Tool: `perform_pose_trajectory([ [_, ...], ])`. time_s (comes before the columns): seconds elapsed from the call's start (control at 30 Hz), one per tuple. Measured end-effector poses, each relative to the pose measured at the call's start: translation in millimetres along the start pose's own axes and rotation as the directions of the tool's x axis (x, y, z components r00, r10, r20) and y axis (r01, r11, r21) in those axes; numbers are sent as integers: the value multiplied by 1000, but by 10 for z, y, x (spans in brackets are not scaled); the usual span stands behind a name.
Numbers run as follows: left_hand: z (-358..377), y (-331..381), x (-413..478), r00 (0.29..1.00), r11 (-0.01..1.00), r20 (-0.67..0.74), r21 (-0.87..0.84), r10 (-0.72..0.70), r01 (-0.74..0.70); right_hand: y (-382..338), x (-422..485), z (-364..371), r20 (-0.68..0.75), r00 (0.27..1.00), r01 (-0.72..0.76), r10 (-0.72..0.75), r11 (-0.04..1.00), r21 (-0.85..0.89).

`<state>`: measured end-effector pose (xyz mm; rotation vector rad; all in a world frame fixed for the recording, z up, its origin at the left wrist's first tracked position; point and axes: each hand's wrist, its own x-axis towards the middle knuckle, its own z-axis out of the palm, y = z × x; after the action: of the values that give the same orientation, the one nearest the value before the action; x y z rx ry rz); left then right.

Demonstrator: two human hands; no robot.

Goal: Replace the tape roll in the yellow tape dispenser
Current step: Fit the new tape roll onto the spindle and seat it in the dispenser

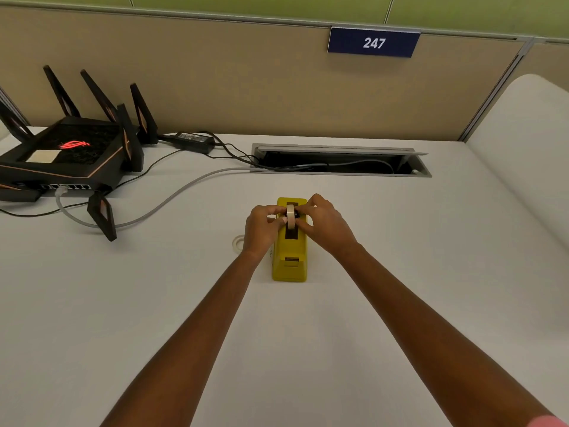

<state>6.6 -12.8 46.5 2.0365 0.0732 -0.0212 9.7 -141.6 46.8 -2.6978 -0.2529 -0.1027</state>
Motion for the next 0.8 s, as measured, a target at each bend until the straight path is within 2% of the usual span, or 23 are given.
perform_pose_trajectory([
  [0.33,18,-90,38,999,999,-18,5,45,-45,-51,-101,34,13,996,91,-90,975,-205],
  [0.6,100,-326,-165,991,994,-105,-74,79,-87,-40,-285,109,-44,998,48,-52,995,-85],
  [0.8,128,-639,-398,979,983,-89,11,184,-184,-77,-301,64,-87,984,145,-159,978,-150],
])
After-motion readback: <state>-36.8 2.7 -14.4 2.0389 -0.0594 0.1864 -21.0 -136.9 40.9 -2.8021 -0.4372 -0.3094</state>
